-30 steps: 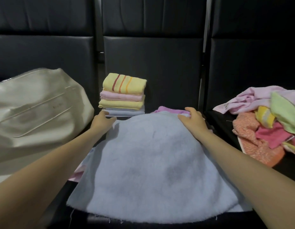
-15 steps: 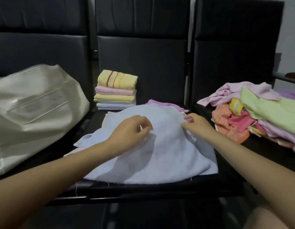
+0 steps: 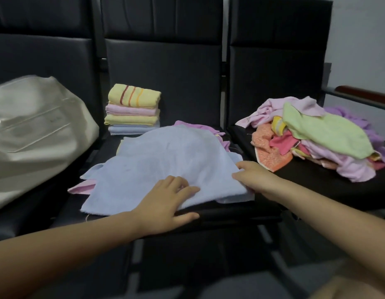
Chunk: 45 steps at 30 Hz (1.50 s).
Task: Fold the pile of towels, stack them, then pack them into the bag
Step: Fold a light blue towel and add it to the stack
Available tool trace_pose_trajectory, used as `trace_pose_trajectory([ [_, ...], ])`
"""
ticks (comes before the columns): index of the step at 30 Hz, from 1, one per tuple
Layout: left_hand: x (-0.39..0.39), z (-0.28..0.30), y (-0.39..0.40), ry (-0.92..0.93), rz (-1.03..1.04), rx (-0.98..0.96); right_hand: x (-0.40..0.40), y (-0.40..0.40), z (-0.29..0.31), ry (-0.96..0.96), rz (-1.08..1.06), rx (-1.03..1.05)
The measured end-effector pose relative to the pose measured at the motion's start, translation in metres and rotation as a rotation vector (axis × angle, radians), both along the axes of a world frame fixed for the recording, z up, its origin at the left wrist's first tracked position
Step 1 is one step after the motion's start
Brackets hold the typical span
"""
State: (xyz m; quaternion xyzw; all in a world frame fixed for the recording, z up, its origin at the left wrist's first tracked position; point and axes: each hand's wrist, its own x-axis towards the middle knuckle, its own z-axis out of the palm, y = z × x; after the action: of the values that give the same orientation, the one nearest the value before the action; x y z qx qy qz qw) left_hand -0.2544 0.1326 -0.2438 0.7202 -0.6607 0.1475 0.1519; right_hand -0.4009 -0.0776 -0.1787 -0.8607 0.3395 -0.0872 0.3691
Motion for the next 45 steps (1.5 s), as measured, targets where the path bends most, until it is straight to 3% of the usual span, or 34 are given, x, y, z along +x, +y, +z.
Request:
trace_pose_trajectory([
  [5, 0.001, -0.003, 0.006, -0.077, -0.044, -0.024, -0.012, 0.003, -0.024, 0.190, 0.062, -0.550],
  [7, 0.002, -0.001, 0.008, -0.049, -0.058, -0.035, -0.013, 0.001, -0.030, 0.248, 0.046, -0.605],
  [9, 0.003, 0.005, 0.009, 0.035, -0.072, -0.043, -0.014, 0.000, -0.027, 0.167, 0.105, -0.672],
  [12, 0.002, 0.020, 0.008, 0.225, -0.061, -0.051, -0.012, 0.011, -0.017, -0.030, 0.414, -0.682],
  [15, 0.002, 0.030, 0.001, 0.217, 0.023, -0.032, -0.001, 0.033, -0.017, 0.038, 0.657, -0.742],
  [18, 0.009, 0.036, -0.006, 0.209, 0.133, -0.074, 0.017, 0.042, -0.011, 0.072, 0.634, -0.833],
  [21, 0.024, 0.049, -0.008, 0.111, 0.175, -0.080, 0.032, 0.022, 0.008, 0.099, 0.543, -0.713],
  [25, 0.049, 0.075, 0.000, -0.016, 0.212, 0.071, 0.034, -0.005, 0.029, -0.157, 0.418, -0.363],
  [28, 0.073, 0.086, 0.020, 0.149, 0.281, 0.040, 0.032, -0.012, 0.032, -0.310, 0.272, -0.144],
  [32, 0.105, 0.082, 0.053, 0.509, 0.352, 0.009, 0.025, -0.020, 0.026, -0.390, 0.180, 0.116],
  [36, 0.098, 0.069, 0.067, 0.629, 0.362, -0.005, 0.020, -0.016, 0.020, -0.281, 0.160, 0.023],
  [38, 0.088, 0.065, 0.067, 0.643, 0.327, -0.005, 0.016, -0.012, 0.015, -0.206, 0.184, 0.071],
  [42, 0.078, 0.052, 0.066, 0.532, 0.322, 0.182, 0.006, -0.012, 0.004, 0.068, 0.349, 0.143],
  [45, 0.085, 0.060, 0.069, 0.505, 0.327, 0.237, 0.007, -0.015, 0.008, 0.040, 0.317, 0.089],
])
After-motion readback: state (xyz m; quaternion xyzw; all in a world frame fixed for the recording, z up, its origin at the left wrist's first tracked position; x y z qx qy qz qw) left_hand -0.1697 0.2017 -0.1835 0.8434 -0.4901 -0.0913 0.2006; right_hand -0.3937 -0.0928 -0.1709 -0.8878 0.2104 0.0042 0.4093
